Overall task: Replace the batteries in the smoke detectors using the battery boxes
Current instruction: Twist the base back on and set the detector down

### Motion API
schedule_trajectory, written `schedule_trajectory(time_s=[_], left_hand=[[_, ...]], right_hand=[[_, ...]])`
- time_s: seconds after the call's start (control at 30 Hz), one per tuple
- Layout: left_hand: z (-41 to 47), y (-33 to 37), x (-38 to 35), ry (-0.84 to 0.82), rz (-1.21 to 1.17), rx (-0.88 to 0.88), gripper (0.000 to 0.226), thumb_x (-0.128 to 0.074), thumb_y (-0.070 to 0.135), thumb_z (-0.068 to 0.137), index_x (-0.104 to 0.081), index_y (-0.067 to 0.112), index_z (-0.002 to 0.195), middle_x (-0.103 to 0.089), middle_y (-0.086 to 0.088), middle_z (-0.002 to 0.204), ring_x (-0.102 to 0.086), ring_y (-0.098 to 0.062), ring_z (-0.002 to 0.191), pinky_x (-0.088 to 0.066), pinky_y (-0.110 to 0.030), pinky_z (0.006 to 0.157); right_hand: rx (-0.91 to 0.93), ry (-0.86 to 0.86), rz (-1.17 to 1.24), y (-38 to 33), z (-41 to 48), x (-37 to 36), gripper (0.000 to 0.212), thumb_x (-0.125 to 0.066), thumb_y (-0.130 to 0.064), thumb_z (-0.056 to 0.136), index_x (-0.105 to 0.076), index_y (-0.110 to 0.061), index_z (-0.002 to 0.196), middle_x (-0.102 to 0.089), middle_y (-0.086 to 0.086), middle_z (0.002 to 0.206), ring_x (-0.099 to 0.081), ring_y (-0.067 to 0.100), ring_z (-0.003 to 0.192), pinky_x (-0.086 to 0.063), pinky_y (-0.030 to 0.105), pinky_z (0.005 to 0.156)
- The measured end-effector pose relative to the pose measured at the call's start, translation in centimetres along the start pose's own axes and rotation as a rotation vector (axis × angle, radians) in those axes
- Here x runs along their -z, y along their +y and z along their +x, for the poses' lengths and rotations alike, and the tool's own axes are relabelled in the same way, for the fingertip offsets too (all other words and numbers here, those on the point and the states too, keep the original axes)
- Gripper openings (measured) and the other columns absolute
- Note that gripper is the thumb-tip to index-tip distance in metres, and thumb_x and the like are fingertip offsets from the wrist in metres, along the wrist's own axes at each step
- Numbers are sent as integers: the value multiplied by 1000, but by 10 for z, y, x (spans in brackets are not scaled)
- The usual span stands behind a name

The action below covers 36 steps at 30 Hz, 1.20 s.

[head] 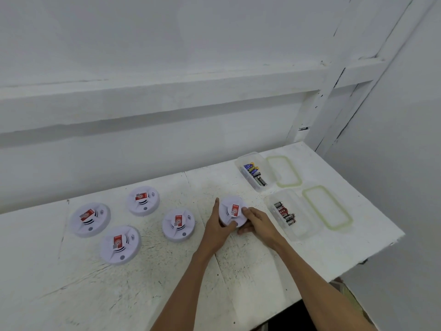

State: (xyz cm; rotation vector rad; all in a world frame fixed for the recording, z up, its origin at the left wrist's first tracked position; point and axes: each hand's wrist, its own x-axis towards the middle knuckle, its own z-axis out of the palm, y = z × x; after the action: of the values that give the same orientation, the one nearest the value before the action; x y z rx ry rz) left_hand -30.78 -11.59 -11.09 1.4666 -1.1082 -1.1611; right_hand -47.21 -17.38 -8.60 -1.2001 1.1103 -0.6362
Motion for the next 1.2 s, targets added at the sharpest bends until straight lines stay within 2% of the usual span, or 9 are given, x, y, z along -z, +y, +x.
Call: schedule_trajectory(time_s=[0.2,0.5,0.6,0.7,0.83,0.97,1.0,1.1,1.2], left_hand=[[6,9,-2,-32,-8,-20,112,-68,35,80,2,10,164,-24,8,155,-28,-9,144,-30,8,93],[10,9,-2,-61,43,-54,122,-63,65,71,-8,11,165,-21,-11,171,-28,-23,155,-26,-20,116],[11,10,-2,-57,87,-40,116,-71,67,76,-12,18,162,-25,-10,169,-31,-22,152,-27,-17,114],[13,6,-1,-54,86,-1,102,-72,35,85,-9,21,164,-27,-8,169,-33,-24,154,-30,-16,112],[16,0,-2,-74,71,-26,103,-69,39,83,-11,12,164,-25,-2,165,-30,-17,150,-28,5,102],[24,-5,-8,31,73,-2,112,-70,74,81,3,43,160,-28,1,152,-34,-21,144,-31,-19,120],[24,-6,-8,8,95,-13,113,-72,68,83,3,35,160,-26,-1,155,-31,-21,146,-28,-11,117],[17,-2,-2,-68,124,-19,93,-72,12,96,-9,13,164,-23,-7,168,-29,-13,147,-27,8,98],[15,-2,4,-89,79,-4,89,-65,11,101,-8,28,166,-28,-2,169,-37,-15,149,-37,-14,113]], right_hand=[[-43,12,26,0,2,0,47,-52,-37,103,-60,9,112,-73,26,99,-70,45,83,-57,52,86],[-22,21,25,0,3,-2,44,-53,-36,103,-62,6,107,-73,27,97,-70,45,81,-58,53,83],[-12,44,14,2,3,-3,46,-53,-37,102,-61,8,106,-73,27,94,-69,45,78,-58,54,82],[-4,61,-6,2,2,-4,45,-52,-38,103,-62,7,104,-73,26,91,-70,44,76,-59,53,81],[-6,63,-4,2,2,-4,46,-53,-38,103,-63,7,105,-72,26,91,-69,44,76,-59,52,80],[-11,54,-4,4,3,-3,47,-54,-39,102,-62,7,105,-72,27,92,-69,45,77,-58,54,81],[-13,53,-6,4,3,-3,48,-54,-40,102,-62,7,106,-72,27,92,-69,45,77,-58,54,82],[-15,44,-8,3,4,-3,48,-54,-40,102,-61,7,106,-72,27,92,-69,44,77,-59,52,81],[-20,29,6,3,4,-1,47,-53,-36,103,-60,10,107,-71,30,94,-68,40,73,-58,50,79]])
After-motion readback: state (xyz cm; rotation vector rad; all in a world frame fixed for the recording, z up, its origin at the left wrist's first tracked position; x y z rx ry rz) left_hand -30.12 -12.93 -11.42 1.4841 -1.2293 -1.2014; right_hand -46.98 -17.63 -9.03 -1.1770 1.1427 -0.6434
